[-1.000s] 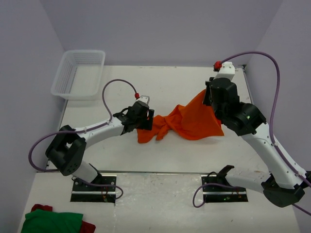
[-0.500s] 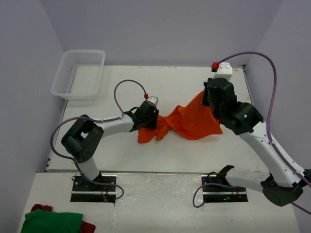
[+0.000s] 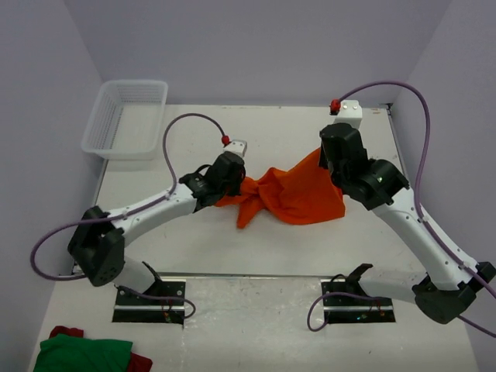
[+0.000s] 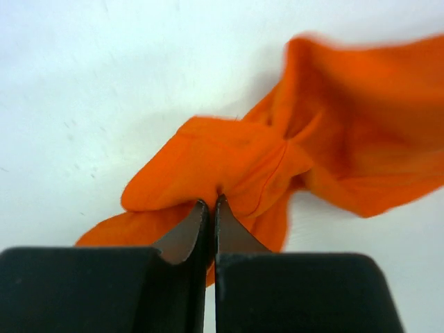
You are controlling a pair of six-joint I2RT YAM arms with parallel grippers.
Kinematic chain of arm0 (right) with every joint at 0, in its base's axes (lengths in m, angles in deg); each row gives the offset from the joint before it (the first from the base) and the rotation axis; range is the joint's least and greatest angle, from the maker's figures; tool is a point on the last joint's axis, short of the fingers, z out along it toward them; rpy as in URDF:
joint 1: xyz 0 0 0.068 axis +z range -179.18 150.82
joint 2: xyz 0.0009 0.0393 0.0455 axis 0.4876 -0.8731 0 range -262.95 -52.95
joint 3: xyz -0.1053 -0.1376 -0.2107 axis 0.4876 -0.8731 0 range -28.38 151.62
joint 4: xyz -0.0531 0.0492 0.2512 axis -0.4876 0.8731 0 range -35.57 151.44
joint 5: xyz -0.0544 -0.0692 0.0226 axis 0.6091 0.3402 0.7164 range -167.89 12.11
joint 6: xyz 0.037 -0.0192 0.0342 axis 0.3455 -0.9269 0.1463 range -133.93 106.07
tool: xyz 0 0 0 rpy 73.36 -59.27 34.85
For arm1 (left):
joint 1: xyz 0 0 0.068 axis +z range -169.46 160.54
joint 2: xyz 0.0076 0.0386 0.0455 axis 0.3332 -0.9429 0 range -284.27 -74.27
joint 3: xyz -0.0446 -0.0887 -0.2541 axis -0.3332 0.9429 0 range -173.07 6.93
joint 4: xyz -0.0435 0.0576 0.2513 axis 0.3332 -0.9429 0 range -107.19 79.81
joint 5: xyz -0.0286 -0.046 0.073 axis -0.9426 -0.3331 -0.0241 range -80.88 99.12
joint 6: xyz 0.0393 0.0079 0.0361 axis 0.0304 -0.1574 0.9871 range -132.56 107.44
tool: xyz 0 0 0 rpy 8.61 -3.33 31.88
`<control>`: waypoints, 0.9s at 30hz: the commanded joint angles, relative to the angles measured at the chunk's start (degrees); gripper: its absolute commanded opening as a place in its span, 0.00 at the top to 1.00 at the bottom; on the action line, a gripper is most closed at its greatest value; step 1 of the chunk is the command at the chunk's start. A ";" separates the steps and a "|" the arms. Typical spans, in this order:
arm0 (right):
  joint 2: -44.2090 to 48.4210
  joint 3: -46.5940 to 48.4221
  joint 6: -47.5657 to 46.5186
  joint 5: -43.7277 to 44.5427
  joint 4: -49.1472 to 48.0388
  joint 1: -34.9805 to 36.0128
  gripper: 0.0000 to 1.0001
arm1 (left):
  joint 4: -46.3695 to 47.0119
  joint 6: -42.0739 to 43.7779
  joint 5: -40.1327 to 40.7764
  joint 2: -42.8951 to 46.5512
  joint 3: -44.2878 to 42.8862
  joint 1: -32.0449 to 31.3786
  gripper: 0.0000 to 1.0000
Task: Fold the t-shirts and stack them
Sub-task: Flatten out the tshirt
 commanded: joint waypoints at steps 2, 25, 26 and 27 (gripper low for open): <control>0.58 1.21 -1.86 4.04 -1.86 -0.21 1.00 | -10.66 3.16 10.27 16.17 -11.77 -2.77 1.00; 12.27 12.82 -3.09 -6.15 8.68 -0.20 1.00 | -26.69 9.32 9.67 37.82 -33.15 -2.77 1.00; 12.36 12.73 -2.66 -6.59 9.12 -0.12 1.00 | -26.69 9.23 9.31 37.91 -33.24 -2.77 1.00; 12.27 12.73 -2.39 -7.29 9.48 -0.20 1.00 | -26.69 9.23 8.96 38.09 -33.24 -2.77 1.00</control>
